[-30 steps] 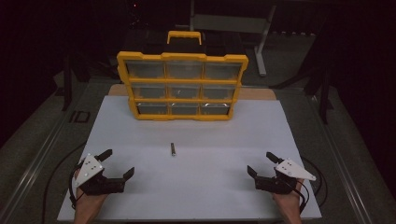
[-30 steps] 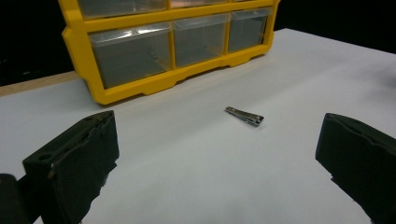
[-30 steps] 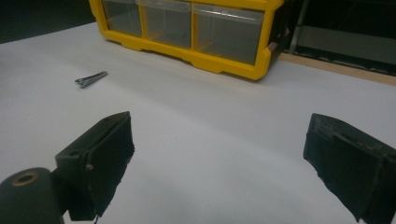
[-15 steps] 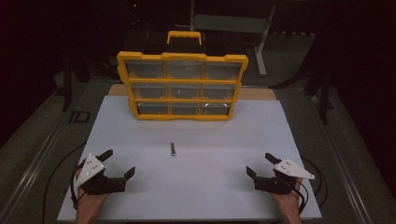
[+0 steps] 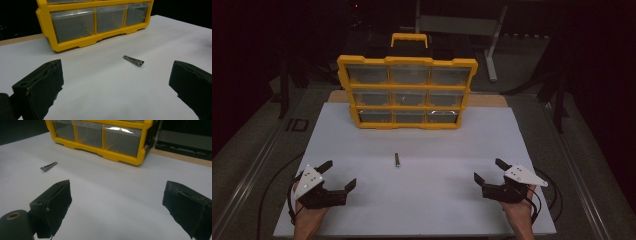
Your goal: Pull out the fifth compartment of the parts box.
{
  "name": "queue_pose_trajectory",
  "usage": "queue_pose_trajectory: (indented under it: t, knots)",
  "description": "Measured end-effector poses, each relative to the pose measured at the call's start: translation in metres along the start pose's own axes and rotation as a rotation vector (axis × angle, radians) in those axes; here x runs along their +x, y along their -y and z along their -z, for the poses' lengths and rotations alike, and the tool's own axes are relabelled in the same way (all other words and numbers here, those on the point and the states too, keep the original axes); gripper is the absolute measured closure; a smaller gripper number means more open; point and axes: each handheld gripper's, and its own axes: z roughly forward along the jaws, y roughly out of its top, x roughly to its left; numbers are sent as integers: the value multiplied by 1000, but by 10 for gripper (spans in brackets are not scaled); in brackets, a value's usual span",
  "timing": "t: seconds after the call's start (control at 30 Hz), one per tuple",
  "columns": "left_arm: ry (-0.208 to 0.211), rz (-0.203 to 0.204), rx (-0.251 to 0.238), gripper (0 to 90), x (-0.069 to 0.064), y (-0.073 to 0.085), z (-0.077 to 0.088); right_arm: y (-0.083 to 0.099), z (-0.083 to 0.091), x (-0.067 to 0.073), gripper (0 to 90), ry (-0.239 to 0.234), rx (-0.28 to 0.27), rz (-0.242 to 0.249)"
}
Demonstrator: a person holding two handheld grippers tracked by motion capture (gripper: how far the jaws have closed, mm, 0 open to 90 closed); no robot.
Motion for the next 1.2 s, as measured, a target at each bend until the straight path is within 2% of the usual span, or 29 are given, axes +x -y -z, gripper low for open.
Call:
queue_pose_trajectory:
  t: [0.27, 0.6, 0.73, 1.2]
  knots:
    - [6, -8, -3, 1, -2, -1, -1, -6, -6, 4, 81, -19, -11, -20]
    - [-1, 1, -9, 1, -1, 0, 0, -16, -15, 10, 80, -31, -19, -6]
    - [4, -1, -6, 1, -2, 1, -2, -23, -20, 14, 77, -40, -19, 23]
    - [-4, -6, -3, 1, -3, 1, -2, -44, -42, 25, 78, -60, 7, 71]
